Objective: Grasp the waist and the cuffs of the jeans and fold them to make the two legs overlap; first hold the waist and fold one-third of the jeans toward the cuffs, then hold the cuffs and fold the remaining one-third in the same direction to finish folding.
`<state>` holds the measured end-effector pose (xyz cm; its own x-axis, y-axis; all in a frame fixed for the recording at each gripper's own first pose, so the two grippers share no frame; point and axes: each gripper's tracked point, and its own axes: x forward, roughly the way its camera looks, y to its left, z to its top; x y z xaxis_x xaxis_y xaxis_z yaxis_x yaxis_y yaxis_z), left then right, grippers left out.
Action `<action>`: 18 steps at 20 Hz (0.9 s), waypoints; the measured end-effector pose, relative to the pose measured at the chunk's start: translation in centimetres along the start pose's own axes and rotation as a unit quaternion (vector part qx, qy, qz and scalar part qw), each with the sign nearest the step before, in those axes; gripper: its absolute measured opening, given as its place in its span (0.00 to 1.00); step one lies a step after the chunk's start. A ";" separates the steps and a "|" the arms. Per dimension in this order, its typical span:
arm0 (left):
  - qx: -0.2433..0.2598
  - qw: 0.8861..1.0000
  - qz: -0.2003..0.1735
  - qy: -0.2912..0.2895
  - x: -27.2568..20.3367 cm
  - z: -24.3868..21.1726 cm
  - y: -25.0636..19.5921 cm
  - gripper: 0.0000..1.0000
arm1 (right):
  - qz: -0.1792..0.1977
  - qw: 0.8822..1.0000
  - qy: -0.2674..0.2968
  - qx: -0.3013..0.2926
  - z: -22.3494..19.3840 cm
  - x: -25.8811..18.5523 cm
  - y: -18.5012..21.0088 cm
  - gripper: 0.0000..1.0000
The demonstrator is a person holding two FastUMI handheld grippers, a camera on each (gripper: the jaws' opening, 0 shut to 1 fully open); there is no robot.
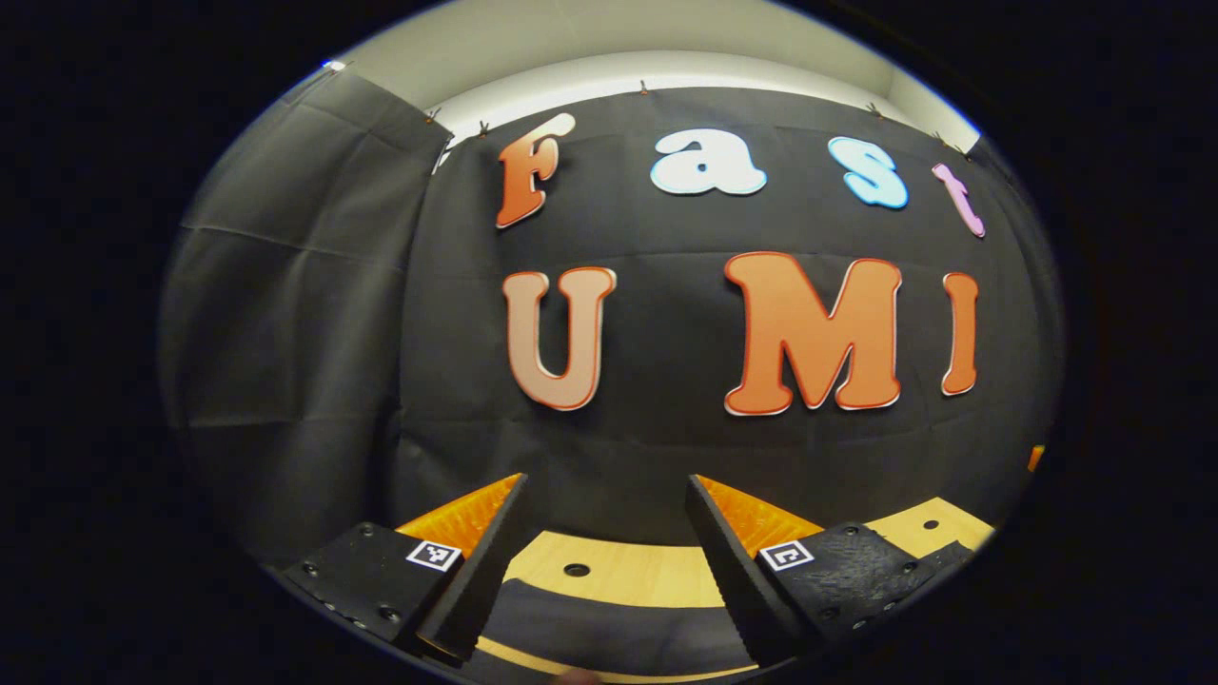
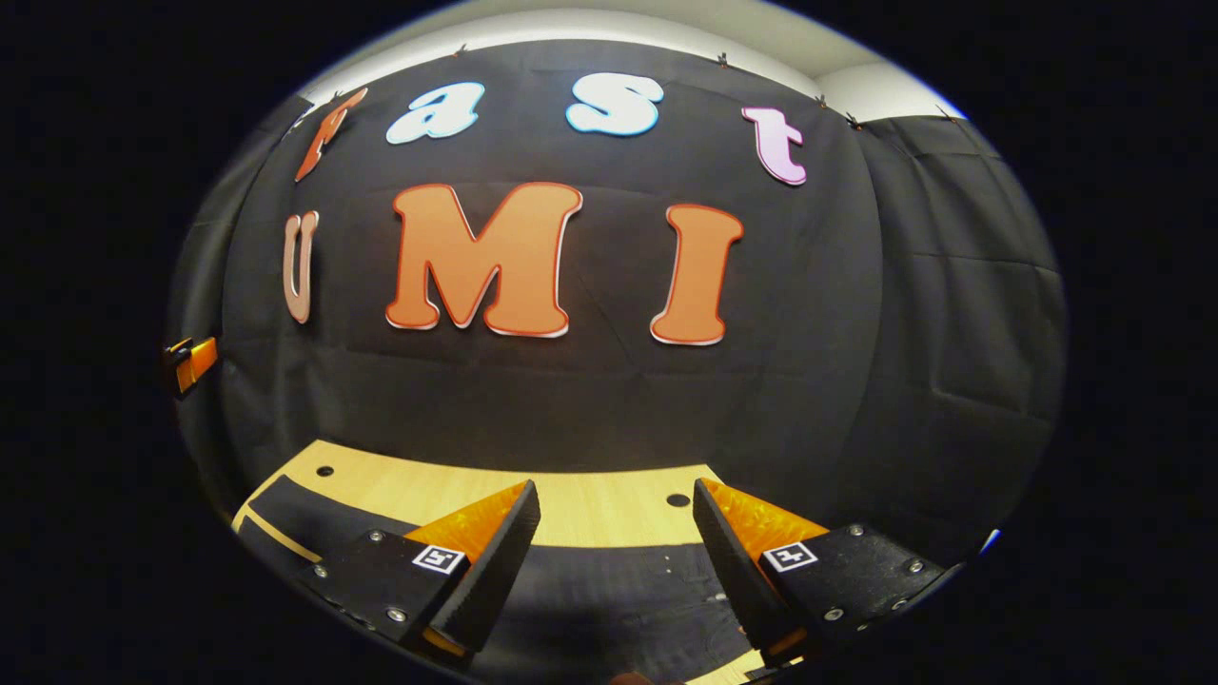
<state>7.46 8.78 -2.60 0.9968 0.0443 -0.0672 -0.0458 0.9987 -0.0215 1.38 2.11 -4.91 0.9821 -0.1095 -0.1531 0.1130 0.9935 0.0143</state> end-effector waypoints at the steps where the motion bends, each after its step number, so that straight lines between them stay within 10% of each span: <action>1: 0.000 1.000 0.007 0.014 -0.2 -1.0 0.9 0.98 | -0.002 1.000 0.011 0.000 -0.7 -0.1 -0.3 0.98; 12: -0.034 0.977 0.041 0.205 -6.5 -14.5 9.7 0.98 | 0.007 0.983 0.170 0.072 -10.4 -0.8 -2.1 0.98; 18: -0.135 0.921 0.064 0.359 -10.2 -23.9 13.6 0.98 | -0.002 0.948 0.284 0.144 -16.8 -1.8 -3.6 0.99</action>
<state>-4.86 21.36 -26.04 0.6861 0.0363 -0.7266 -0.2711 0.9396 -0.2090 -3.28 -0.73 -21.33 0.7514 0.0019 -0.6598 0.2341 0.9342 0.2693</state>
